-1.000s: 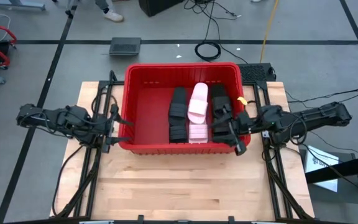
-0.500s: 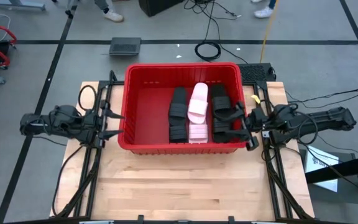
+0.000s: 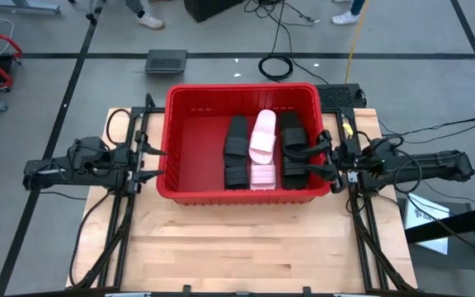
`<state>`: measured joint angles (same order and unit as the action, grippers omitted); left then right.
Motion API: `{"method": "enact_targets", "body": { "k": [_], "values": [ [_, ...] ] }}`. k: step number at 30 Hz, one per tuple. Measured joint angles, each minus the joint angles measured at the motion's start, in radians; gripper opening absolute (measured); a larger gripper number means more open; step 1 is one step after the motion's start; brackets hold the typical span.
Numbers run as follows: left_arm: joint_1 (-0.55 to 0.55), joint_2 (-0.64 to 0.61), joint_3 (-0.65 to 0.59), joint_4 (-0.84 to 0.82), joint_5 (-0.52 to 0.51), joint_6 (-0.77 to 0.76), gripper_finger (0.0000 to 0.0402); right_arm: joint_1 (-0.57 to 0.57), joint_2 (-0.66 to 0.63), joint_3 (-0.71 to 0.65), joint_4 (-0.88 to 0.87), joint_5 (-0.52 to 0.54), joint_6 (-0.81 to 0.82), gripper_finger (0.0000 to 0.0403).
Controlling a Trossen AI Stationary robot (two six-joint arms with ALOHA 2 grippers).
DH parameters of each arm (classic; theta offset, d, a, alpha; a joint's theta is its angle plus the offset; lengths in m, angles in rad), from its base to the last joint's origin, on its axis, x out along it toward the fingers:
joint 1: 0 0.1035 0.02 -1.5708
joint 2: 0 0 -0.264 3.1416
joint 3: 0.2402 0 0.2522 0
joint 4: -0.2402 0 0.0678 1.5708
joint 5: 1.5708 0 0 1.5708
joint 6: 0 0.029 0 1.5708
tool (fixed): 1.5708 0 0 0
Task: Pick and place slides into bin
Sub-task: Return to Home Position
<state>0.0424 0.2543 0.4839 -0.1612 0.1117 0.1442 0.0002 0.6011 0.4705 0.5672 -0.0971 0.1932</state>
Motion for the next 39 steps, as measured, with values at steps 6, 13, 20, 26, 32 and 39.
{"method": "enact_targets", "body": {
  "k": [6, 13, 20, 26, 32, 39],
  "values": [
    [0.04, -0.032, -0.07, 0.08, -0.023, -0.032, 0.025, 0.0, -0.023, -0.048, 0.084, -0.013, -0.005, 0.0208],
    [0.082, -0.098, -0.132, 0.161, 0.027, -0.048, 0.025, 0.0, -0.07, -0.116, 0.171, -0.011, -0.011, 0.0208],
    [0.082, -0.191, -0.198, 0.247, 0.014, -0.064, 0.025, 0.0, -0.127, -0.164, 0.202, -0.005, -0.026, 0.0208],
    [0.082, -0.25, -0.326, 0.454, -0.058, -0.112, 0.025, 0.0, -0.157, -0.222, 0.3, -0.004, -0.024, 0.0208],
    [0.066, -0.249, -0.4, 0.568, -0.102, -0.083, 0.025, 0.001, -0.16, -0.302, 0.412, 0.073, -0.039, 0.0208],
    [0.022, -0.249, -0.438, 0.636, -0.133, -0.028, 0.025, 0.001, -0.16, -0.401, 0.594, 0.096, -0.055, 0.0208]
  ]
}}
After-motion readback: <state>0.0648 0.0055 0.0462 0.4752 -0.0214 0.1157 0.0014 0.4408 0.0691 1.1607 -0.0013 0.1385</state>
